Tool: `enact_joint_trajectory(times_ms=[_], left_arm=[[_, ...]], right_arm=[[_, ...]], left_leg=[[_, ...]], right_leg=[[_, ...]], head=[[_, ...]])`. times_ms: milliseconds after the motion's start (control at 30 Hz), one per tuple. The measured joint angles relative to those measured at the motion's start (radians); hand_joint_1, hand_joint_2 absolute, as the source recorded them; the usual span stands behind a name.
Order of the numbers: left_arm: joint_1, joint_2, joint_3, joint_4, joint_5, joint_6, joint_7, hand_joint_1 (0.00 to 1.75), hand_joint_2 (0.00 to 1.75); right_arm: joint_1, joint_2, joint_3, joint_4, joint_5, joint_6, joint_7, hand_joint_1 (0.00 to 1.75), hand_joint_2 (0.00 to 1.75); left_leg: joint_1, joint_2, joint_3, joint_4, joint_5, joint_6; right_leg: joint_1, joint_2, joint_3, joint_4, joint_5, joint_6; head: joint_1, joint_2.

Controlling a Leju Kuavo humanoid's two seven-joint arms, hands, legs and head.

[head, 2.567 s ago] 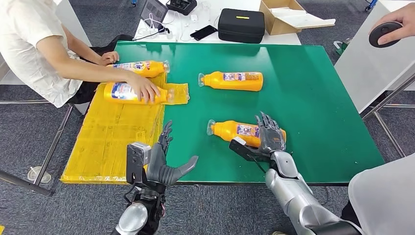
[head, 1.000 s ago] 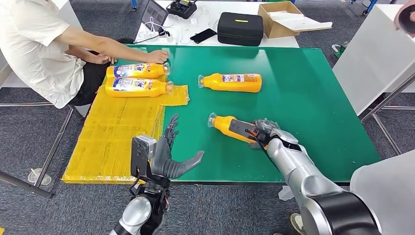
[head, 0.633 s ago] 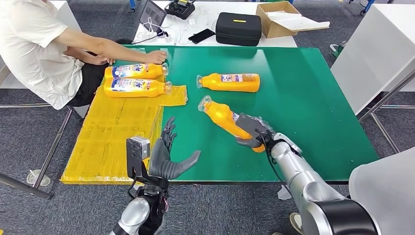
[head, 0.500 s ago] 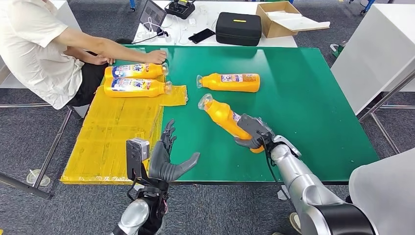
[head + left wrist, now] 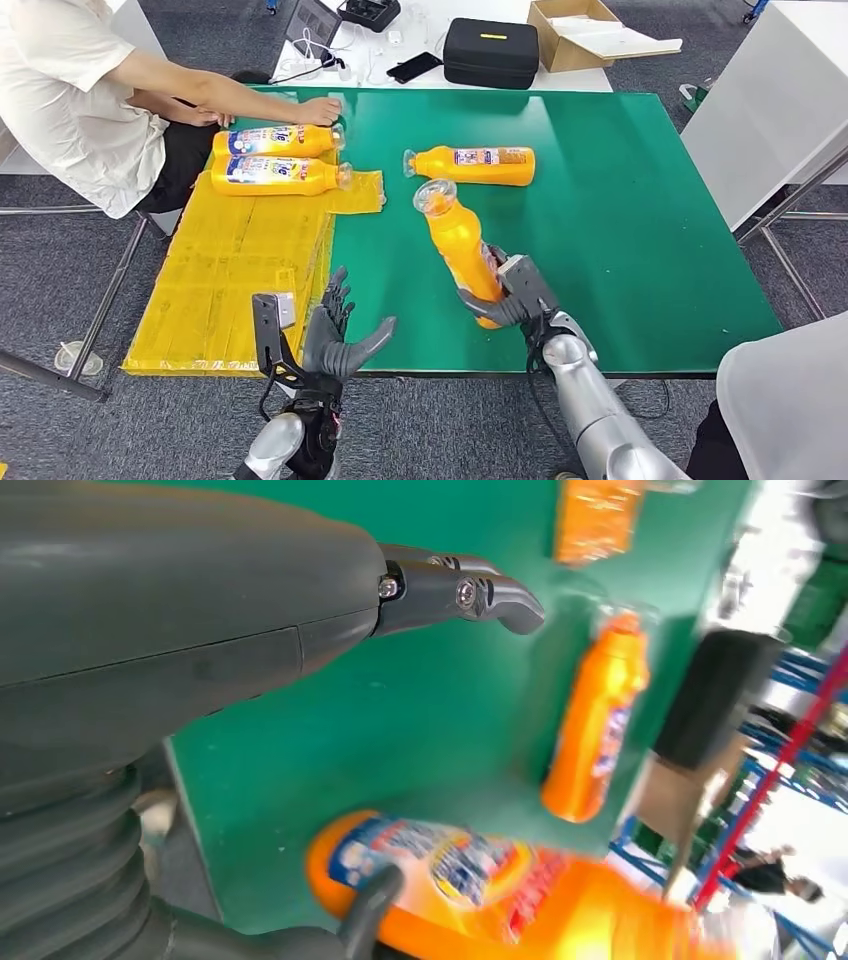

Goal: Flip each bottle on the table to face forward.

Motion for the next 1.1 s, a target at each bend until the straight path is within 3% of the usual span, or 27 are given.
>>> enact_joint_trajectory(times_ms=[300, 667, 1100], left_arm=[[-0.028, 0.0, -0.033, -0.017, -0.06, 0.001, -0.02, 0.0, 1.75], [-0.033, -0.001, -0.044, -0.039, -0.089, -0.008, -0.042, 0.0, 1.75], [-0.045, -0.002, -0.048, -0.052, 0.055, -0.166, 0.051, 0.0, 1.75]], right_arm=[[0.061, 0.029, 0.173, -0.084, -0.03, 0.07, -0.033, 1.75, 1.75], [0.065, 0.032, 0.261, -0.103, -0.042, 0.082, -0.025, 1.75, 1.75], [0.056, 0.026, 0.333, -0.128, -0.061, 0.055, -0.026, 1.75, 1.75]], left_leg=[[0.0, 0.0, -0.002, 0.0, 0.0, 0.0], [0.0, 0.0, -0.003, 0.0, 0.0, 0.0], [0.0, -0.001, -0.004, 0.0, 0.0, 0.0]], right_leg=[[0.0, 0.0, -0.003, 0.0, 0.0, 0.0], [0.0, 0.0, -0.002, 0.0, 0.0, 0.0], [0.0, -0.001, -0.003, 0.0, 0.0, 0.0]], head=[[0.0, 0.0], [0.0, 0.0], [0.0, 0.0]])
